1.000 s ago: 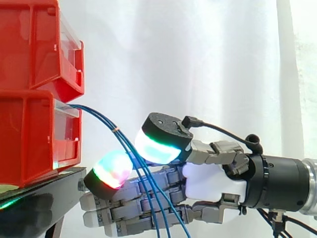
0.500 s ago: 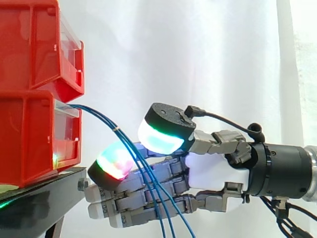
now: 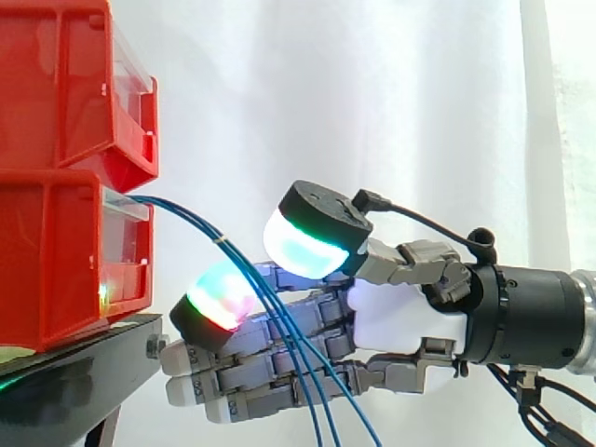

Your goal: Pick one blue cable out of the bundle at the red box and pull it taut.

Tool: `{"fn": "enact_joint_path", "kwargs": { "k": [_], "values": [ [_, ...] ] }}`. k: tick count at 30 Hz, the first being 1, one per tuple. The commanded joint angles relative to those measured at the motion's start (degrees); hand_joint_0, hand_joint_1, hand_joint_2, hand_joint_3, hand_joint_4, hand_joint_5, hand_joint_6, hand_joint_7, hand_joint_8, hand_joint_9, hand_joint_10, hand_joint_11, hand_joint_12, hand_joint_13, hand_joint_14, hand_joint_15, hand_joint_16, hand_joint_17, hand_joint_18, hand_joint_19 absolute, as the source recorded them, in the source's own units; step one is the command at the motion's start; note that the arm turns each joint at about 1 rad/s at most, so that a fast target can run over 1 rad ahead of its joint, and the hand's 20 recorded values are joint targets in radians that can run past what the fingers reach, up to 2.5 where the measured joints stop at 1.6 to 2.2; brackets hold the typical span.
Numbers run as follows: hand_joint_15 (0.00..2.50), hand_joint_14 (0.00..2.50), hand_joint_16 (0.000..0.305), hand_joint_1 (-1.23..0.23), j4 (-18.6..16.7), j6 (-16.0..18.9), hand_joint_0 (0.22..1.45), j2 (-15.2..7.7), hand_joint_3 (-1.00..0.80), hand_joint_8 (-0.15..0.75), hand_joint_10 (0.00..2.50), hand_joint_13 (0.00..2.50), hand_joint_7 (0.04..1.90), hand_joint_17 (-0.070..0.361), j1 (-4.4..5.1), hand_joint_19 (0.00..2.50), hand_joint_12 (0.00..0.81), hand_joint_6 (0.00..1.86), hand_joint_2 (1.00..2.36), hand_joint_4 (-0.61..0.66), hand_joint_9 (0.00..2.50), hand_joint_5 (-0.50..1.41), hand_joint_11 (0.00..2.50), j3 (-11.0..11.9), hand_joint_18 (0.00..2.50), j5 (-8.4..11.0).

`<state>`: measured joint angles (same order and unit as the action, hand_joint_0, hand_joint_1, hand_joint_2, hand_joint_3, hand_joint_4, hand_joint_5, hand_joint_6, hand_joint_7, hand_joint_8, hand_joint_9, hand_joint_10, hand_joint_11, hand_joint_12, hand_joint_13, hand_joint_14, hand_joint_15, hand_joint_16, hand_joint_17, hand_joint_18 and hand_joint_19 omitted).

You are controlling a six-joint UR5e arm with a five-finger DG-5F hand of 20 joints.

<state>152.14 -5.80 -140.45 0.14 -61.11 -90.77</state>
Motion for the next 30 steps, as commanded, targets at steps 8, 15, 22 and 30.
{"fn": "enact_joint_path", "kwargs": {
  "k": [8,15,22,30],
  "values": [
    [0.13,0.0,0.054,-0.74,0.4,0.0,0.61,0.0,-0.34,0.293,0.0,0.32,0.98,0.121,-0.14,0.12,0.341,0.74,1.01,0.16,0.44,-0.15,0.13,0.5,0.17,0.07],
    [0.14,0.0,0.054,-0.75,2.8,-0.3,0.62,0.0,-0.23,0.294,0.0,0.32,0.87,0.121,-0.14,0.13,0.34,0.86,1.01,0.16,0.44,-0.19,0.16,1.9,0.18,-0.02],
    [0.13,0.0,0.054,-0.8,4.5,-0.4,0.64,0.0,-0.24,0.297,0.0,0.33,0.81,0.123,-0.05,0.11,0.345,0.89,1.01,0.15,0.44,-0.2,0.18,2.7,0.21,-0.02],
    [0.13,0.0,0.055,-0.84,5.6,-0.5,0.65,0.8,-0.29,0.301,0.0,0.34,0.83,0.123,-0.05,0.11,0.348,0.9,1.01,0.16,0.45,-0.2,0.2,2.7,0.23,-0.02]
  ]
}}
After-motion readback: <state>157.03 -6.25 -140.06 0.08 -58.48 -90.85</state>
